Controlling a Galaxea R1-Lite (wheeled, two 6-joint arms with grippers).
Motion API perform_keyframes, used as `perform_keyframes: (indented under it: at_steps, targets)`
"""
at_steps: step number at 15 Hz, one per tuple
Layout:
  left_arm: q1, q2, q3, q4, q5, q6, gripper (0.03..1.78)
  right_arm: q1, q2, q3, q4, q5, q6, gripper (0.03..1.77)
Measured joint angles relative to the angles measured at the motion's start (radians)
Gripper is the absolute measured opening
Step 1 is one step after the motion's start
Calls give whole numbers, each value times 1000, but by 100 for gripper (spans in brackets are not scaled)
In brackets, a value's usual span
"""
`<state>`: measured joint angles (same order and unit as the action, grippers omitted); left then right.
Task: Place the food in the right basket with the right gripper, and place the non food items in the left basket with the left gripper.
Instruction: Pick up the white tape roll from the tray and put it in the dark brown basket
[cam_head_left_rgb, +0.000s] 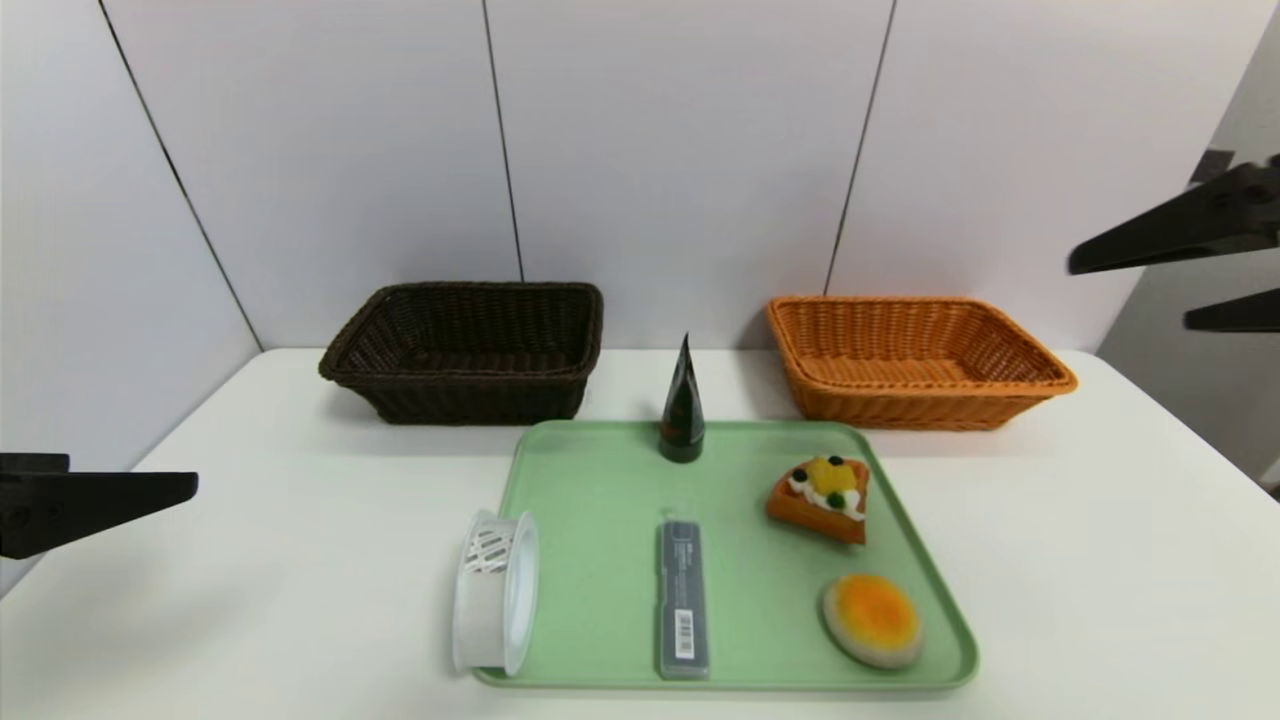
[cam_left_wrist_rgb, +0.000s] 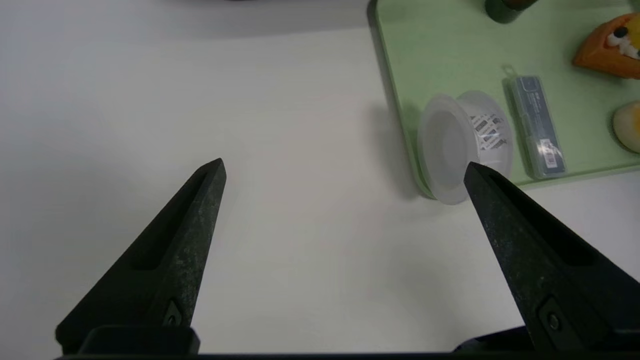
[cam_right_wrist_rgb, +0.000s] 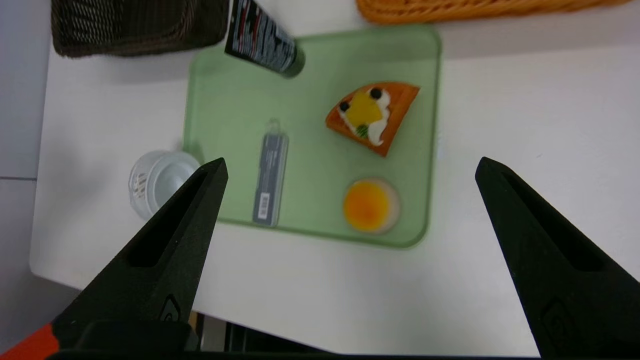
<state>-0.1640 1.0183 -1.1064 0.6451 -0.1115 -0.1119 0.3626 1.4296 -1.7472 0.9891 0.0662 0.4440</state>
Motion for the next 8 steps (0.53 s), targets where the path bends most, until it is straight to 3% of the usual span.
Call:
perform_keyframes:
  at_steps: [2,4,8]
  targets:
    - [-120,51,-97,94,42,-106,169,79,130,-103,107,-17,55,171]
    - [-238,129,-225,175,118,-229,169,113,227,-136,135,-51,67,171]
    - [-449,299,-340,250,325,-338,169,127,321,-116,136,-112,84,171]
